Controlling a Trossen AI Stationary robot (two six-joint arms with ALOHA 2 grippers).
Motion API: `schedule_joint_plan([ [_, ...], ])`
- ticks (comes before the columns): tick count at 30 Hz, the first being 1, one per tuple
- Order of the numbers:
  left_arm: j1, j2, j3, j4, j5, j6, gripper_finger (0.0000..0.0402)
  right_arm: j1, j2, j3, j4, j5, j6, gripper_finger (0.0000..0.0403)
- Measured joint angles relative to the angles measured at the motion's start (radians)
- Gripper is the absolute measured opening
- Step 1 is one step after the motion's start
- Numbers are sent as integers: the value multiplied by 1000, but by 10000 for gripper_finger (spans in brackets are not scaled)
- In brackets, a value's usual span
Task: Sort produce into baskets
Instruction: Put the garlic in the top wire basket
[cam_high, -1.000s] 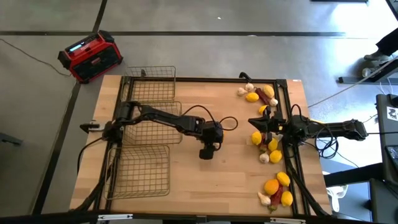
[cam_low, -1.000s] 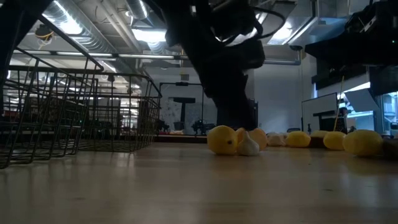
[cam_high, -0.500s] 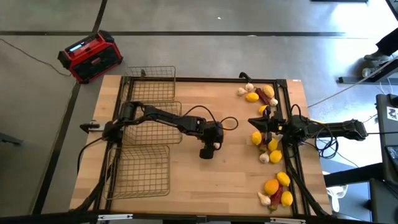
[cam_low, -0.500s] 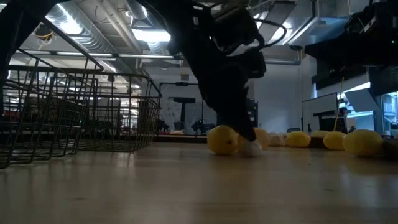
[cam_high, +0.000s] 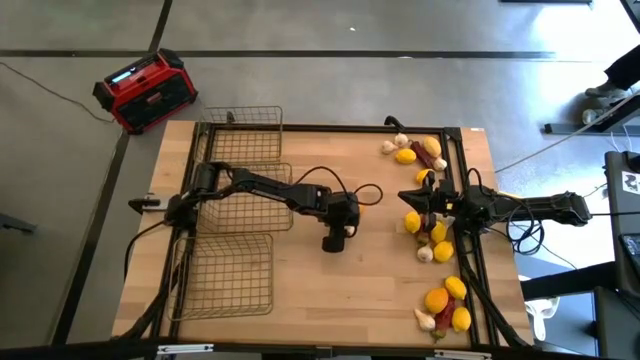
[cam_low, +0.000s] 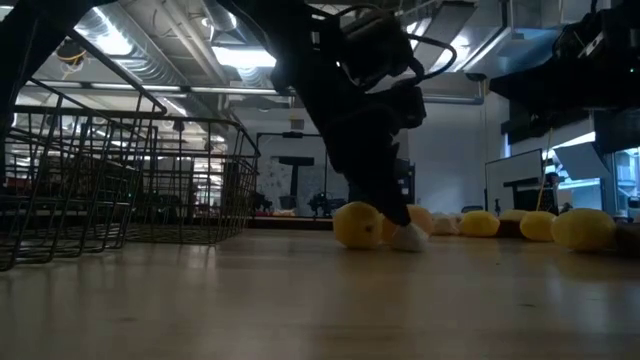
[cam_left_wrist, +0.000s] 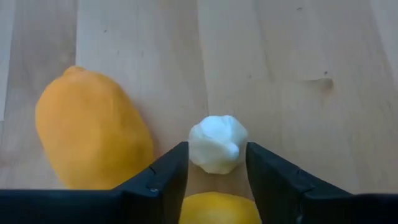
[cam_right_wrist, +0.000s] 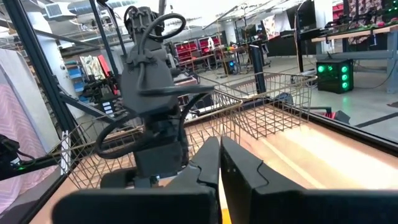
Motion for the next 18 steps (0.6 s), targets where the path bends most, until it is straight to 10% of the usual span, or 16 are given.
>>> schedule_joint_plan([
  [18,5,0,0,14,15,4,63,0,0,0,0,1,-1,16],
])
